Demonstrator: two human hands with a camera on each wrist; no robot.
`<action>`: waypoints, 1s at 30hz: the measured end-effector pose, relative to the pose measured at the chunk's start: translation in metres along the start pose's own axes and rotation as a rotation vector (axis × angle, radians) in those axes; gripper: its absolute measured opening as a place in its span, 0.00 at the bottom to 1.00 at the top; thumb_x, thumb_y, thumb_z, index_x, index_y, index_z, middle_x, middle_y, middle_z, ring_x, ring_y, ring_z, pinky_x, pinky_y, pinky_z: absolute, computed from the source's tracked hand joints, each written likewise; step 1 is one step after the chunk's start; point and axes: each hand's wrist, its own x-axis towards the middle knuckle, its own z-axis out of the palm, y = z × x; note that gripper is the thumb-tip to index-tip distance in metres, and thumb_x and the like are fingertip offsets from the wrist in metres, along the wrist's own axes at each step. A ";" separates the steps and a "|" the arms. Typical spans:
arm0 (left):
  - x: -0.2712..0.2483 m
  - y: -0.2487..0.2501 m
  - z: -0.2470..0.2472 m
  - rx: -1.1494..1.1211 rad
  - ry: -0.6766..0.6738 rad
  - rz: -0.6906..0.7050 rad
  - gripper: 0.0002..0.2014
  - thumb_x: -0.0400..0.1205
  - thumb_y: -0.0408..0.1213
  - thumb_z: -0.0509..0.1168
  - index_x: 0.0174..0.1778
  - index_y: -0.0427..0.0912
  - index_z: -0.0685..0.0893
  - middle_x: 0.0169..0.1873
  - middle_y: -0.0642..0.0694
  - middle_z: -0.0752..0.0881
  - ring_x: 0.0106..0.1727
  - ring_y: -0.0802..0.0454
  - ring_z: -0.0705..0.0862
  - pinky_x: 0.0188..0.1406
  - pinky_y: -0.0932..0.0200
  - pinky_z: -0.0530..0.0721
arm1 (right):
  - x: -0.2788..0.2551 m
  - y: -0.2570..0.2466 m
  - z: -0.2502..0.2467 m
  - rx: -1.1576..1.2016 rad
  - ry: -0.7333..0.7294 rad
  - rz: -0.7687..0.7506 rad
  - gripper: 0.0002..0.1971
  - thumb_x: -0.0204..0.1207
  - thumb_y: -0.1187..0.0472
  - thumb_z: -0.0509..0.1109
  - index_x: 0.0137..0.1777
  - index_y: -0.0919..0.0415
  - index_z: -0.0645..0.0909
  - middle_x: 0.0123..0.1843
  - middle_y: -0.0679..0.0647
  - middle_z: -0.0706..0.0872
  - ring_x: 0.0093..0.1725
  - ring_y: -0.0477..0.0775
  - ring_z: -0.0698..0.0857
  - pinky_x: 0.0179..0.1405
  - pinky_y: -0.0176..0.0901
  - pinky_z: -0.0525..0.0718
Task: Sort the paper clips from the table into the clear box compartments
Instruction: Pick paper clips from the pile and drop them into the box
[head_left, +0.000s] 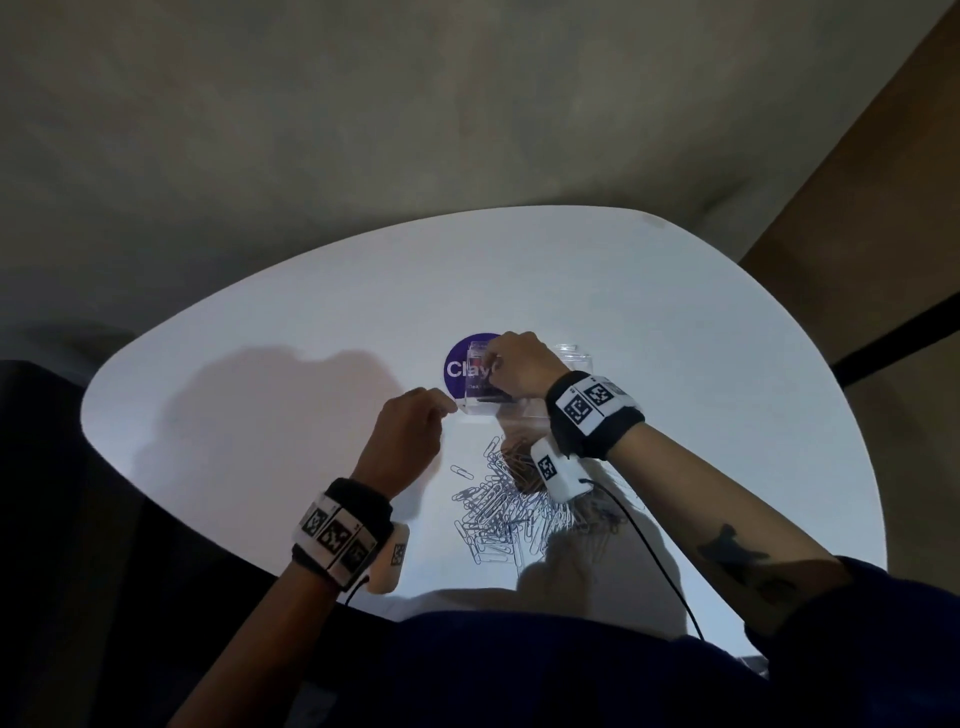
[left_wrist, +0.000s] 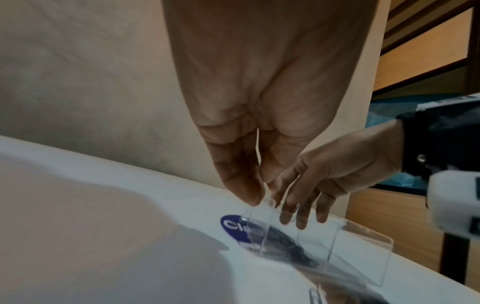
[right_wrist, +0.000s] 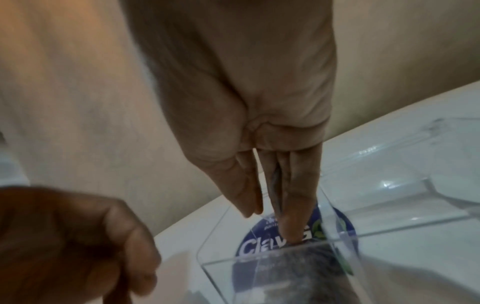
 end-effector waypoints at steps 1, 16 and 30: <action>-0.003 -0.002 0.002 -0.004 -0.025 -0.014 0.16 0.75 0.18 0.59 0.45 0.41 0.88 0.41 0.43 0.89 0.41 0.45 0.87 0.46 0.50 0.86 | -0.003 0.001 -0.002 0.009 -0.019 -0.013 0.13 0.77 0.69 0.63 0.55 0.61 0.88 0.59 0.59 0.87 0.54 0.59 0.84 0.49 0.46 0.84; -0.027 -0.023 0.030 0.293 -0.341 0.131 0.12 0.76 0.38 0.72 0.55 0.47 0.85 0.50 0.48 0.80 0.57 0.48 0.78 0.47 0.46 0.84 | -0.062 0.032 0.012 0.042 -0.040 -0.234 0.09 0.76 0.72 0.71 0.50 0.61 0.90 0.52 0.53 0.91 0.46 0.47 0.85 0.51 0.41 0.83; -0.028 -0.005 0.039 -0.186 -0.178 -0.088 0.08 0.71 0.28 0.68 0.37 0.44 0.76 0.26 0.48 0.80 0.31 0.49 0.79 0.36 0.53 0.79 | -0.079 0.069 0.057 -0.256 0.012 -0.188 0.03 0.75 0.64 0.72 0.45 0.56 0.82 0.51 0.52 0.81 0.52 0.56 0.83 0.44 0.48 0.80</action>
